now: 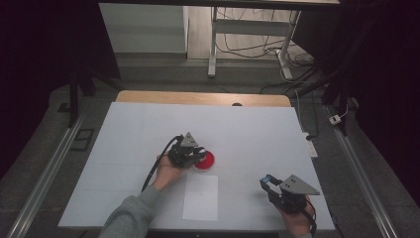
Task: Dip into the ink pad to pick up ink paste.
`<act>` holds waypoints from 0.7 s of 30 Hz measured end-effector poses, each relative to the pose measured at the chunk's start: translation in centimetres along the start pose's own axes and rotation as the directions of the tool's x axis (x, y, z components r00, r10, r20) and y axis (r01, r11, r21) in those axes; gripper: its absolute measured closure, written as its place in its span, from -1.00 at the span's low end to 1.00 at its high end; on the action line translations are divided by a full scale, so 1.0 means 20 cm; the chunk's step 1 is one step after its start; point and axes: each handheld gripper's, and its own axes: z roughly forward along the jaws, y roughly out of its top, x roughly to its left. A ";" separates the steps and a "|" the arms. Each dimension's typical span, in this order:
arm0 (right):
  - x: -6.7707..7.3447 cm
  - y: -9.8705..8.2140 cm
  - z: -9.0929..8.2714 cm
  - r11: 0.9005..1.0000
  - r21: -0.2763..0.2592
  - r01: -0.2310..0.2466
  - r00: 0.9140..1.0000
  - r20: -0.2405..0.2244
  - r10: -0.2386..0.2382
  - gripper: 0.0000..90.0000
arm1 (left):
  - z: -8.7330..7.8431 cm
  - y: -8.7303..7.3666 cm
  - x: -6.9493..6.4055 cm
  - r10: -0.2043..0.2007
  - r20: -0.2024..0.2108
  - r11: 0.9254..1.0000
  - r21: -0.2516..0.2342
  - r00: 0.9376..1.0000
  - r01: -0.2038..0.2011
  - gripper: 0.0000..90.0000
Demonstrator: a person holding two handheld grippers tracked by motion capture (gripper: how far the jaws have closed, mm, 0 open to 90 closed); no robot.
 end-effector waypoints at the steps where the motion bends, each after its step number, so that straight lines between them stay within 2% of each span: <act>1: 0.00 0.00 0.00 1.000 0.000 0.000 1.000 -0.003 0.000 0.45 | 0.00 0.01 0.00 0.001 0.001 1.000 0.007 1.000 -0.001 0.70; 11: 0.00 0.00 0.01 1.000 0.000 0.000 1.000 -0.004 0.000 0.45 | 0.00 0.02 0.01 -0.001 0.007 1.000 0.023 1.000 0.000 0.70; 18: 0.00 0.00 0.00 1.000 -0.006 0.001 1.000 -0.004 -0.001 0.45 | 0.00 0.02 -0.01 0.001 -0.008 1.000 0.018 1.000 0.000 0.69; 21: 0.00 0.00 0.00 1.000 -0.006 -0.003 1.000 -0.005 0.003 0.45 | -0.01 0.02 -0.01 0.004 -0.006 1.000 -0.015 1.000 -0.004 0.69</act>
